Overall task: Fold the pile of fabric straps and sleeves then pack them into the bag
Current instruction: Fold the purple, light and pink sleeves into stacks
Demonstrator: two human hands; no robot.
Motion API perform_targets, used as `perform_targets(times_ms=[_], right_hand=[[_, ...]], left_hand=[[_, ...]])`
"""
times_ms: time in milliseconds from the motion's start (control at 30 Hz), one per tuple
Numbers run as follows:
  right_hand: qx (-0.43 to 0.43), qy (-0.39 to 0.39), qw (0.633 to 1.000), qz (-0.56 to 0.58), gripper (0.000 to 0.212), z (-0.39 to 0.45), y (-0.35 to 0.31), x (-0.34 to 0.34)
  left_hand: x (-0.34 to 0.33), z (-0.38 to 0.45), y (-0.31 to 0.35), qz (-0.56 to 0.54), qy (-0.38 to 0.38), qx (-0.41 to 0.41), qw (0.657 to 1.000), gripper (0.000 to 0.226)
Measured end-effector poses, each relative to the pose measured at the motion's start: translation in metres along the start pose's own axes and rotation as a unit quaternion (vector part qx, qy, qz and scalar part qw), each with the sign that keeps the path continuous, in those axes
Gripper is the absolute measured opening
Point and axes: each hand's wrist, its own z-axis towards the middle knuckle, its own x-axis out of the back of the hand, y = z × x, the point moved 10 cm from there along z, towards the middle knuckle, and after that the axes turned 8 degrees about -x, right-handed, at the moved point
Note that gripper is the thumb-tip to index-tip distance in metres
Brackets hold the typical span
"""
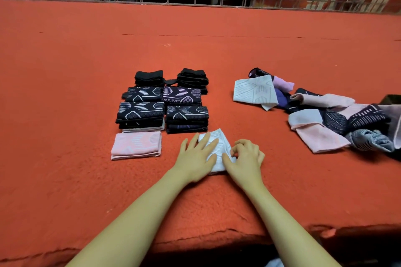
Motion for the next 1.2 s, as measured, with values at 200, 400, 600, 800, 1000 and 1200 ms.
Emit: perform_targets(times_ms=[200,400,600,800,1000,1200], right_hand=[[-0.008,0.020,1.000,-0.019,0.022,-0.001,-0.001,0.005],[-0.049,0.001,0.990,-0.132,0.031,0.004,0.008,-0.008],[0.002,0.008,1.000,-0.027,0.031,0.001,0.000,-0.004],[0.159,0.046,0.985,0.041,0.013,-0.010,-0.047,0.010],[0.289,0.086,0.953,-0.039,0.010,-0.015,-0.097,0.017],[0.242,0.048,0.968,-0.052,0.037,-0.008,-0.086,0.002]], left_hand=[[0.013,0.012,0.007,0.008,0.014,-0.023,1.000,0.050],[0.006,0.020,0.005,0.045,-0.030,-0.004,0.999,0.050],[0.018,0.016,0.005,0.023,0.032,-0.031,0.999,0.056],[0.075,-0.009,0.006,0.114,0.240,-0.148,0.953,0.047],[0.094,-0.034,-0.019,0.113,0.295,-0.168,0.934,0.024],[0.094,-0.056,-0.030,0.071,0.321,-0.165,0.930,0.024]])
